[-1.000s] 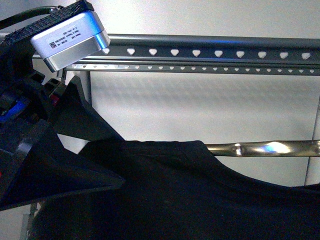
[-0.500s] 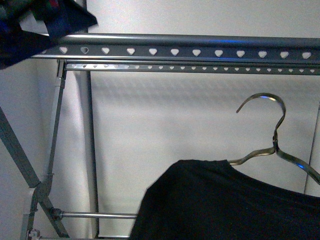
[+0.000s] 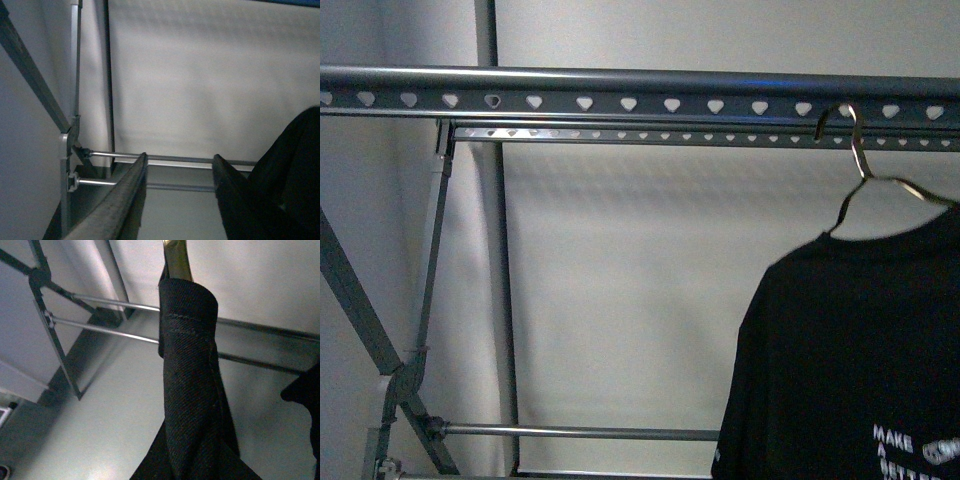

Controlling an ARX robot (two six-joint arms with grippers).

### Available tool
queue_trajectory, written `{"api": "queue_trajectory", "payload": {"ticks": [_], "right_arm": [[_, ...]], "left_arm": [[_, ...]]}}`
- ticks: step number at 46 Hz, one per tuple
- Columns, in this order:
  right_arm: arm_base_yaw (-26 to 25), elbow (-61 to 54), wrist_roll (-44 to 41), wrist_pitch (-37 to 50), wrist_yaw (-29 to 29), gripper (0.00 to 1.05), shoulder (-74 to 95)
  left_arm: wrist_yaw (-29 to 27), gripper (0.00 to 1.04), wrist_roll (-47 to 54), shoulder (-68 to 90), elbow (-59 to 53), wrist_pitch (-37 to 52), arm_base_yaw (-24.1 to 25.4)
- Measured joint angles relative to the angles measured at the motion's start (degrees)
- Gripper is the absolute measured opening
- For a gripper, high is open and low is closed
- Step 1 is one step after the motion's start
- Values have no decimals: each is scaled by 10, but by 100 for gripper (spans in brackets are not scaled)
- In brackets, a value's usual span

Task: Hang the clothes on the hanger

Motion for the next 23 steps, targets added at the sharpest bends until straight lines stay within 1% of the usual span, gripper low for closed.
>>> {"api": "queue_trajectory", "payload": {"ticks": [6,8,9,10,11,13,15,16,19,23], "right_arm": [[12,48,40,0,-12,4,3],[13,63,52,-5,-23,4,3],[13,68,56,-5,-23,4,4],[13,71,60,-6,-22,4,4],[13,81,67,-9,-21,4,7],[13,95,77,-16,-16,4,14],[13,111,86,-26,-6,4,23],[14,123,93,-33,2,4,30],[22,154,111,-51,34,4,58],[39,185,130,-65,73,4,97]], "left_arm": [[16,18,13,-32,-66,25,10],[22,7,15,-50,-93,34,14],[24,3,16,-57,-101,36,16],[24,2,16,-62,-107,38,17],[27,4,17,-72,-121,42,20],[28,4,19,-83,-134,44,23],[46,4,19,-94,-148,46,35],[63,4,21,-103,-160,47,48],[67,4,21,-127,-185,47,64],[69,4,21,-155,-210,47,66]]}}
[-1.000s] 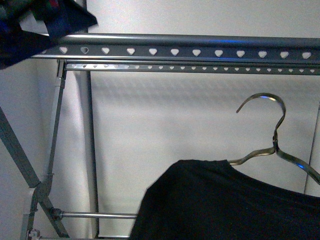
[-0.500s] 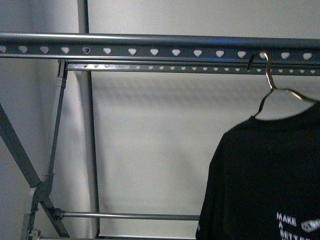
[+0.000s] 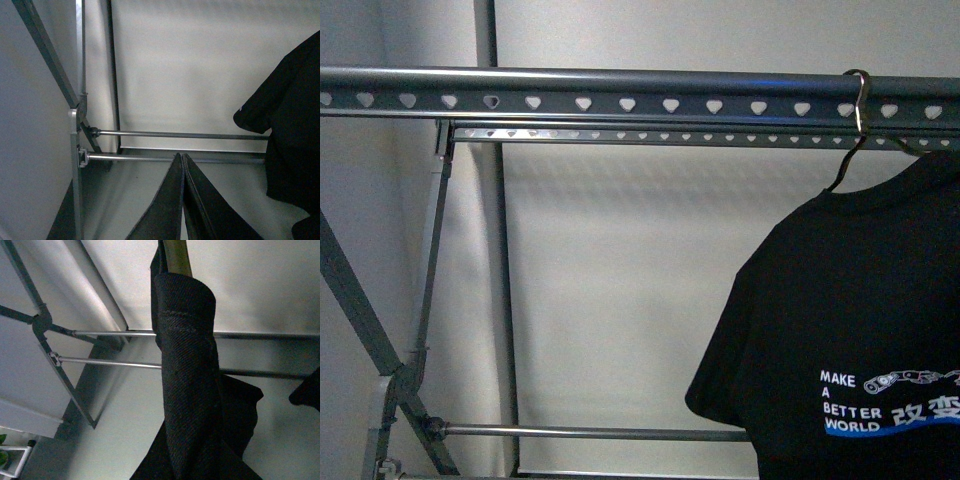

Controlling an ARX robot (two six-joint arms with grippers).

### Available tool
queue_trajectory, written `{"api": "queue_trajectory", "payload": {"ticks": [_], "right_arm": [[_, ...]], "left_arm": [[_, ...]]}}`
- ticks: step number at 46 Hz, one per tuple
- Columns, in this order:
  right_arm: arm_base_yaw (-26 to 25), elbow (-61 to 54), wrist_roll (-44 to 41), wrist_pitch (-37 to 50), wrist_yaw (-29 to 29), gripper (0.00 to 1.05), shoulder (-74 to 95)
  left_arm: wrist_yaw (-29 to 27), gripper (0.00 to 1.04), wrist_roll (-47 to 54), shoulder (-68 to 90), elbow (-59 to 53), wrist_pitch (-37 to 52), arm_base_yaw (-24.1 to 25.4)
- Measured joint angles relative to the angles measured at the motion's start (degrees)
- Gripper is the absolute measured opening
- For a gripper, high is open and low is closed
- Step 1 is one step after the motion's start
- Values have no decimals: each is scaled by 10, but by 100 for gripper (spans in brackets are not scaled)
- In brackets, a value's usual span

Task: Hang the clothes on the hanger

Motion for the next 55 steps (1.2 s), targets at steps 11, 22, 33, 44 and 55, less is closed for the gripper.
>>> {"api": "queue_trajectory", "payload": {"ticks": [11,22,33,44,55], "right_arm": [[58,4,31,29,50,11,32],[89,-173,34,190,50,54,-76],[24,-377,75,357,28,97,-286],[-7,-535,51,302,144,81,-584],[119,-724,13,211,264,31,-825]], "left_arm": [[1,4,0,-82,-51,-31,0],[1,4,0,-145,-74,-71,0],[1,4,1,-196,-95,-90,0],[2,4,2,-250,-95,-139,0],[1,4,2,-302,-95,-191,0]]}}
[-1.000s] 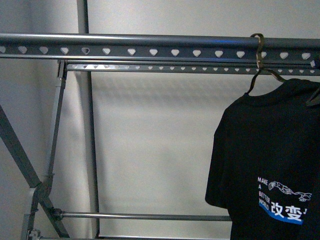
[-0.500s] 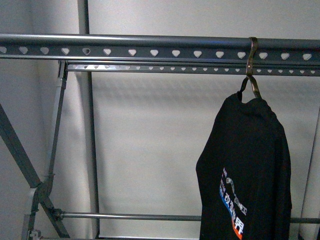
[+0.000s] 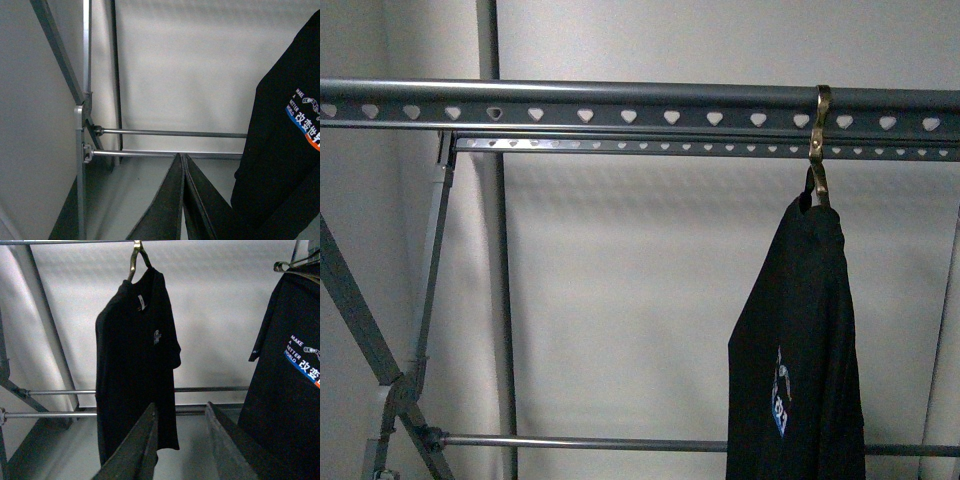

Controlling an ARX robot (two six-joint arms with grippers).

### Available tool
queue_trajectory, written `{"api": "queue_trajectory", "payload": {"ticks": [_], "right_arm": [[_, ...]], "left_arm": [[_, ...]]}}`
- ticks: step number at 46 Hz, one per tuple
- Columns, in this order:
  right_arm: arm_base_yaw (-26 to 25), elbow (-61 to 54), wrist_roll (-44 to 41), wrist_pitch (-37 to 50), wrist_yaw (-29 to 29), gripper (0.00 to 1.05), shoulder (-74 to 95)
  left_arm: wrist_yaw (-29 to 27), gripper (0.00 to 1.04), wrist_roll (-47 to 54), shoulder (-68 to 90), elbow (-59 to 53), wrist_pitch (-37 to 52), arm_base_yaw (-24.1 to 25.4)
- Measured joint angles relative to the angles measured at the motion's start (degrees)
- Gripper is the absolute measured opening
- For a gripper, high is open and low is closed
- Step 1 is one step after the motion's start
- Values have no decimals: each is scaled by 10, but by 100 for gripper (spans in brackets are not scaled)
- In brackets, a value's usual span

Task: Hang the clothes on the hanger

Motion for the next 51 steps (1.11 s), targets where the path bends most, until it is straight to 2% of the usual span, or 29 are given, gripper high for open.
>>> {"api": "queue_trajectory", "payload": {"ticks": [6,11,51], "right_arm": [[1,-43,-3,17,0,1,-28],[1,-70,-3,24,0,2,-44],[1,-154,-3,42,0,2,-113]], "left_arm": [[0,4,0,-25,0,-25,0],[0,4,0,-112,0,-122,0],[0,4,0,-123,0,-126,0]]}}
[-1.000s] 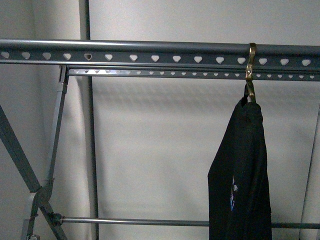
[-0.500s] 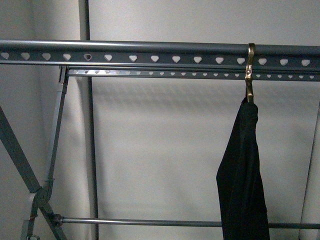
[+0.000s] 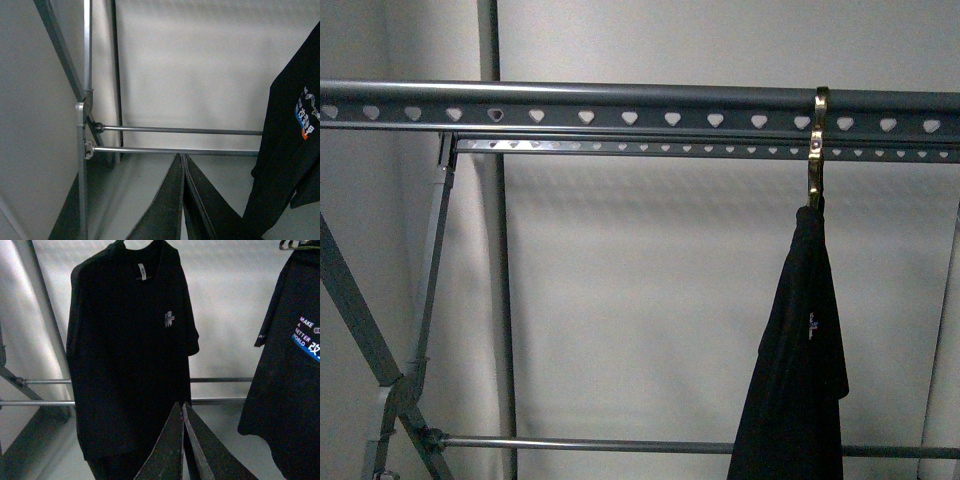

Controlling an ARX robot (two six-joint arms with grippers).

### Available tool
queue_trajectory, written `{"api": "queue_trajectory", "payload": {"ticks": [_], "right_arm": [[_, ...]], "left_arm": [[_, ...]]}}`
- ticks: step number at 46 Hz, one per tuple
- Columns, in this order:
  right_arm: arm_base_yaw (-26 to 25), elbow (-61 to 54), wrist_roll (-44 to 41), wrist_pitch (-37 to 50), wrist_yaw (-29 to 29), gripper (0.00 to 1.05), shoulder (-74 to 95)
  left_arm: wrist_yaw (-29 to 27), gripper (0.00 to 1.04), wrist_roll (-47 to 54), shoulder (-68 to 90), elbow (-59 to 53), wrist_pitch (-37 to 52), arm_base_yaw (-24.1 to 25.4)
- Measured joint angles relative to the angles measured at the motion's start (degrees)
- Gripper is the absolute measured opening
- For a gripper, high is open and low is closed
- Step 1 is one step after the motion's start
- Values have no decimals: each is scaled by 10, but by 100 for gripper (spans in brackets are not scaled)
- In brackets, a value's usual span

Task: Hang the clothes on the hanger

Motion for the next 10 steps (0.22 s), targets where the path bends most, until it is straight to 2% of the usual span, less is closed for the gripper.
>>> {"api": "queue_trajectory", "payload": {"ticks": [8,10], "right_arm": [[0,0,0,0,0,3,0],[0,0,0,0,0,13,0]], "left_arm": [[0,4,0,0,0,0,0],[0,9,0,0,0,0,0]]}}
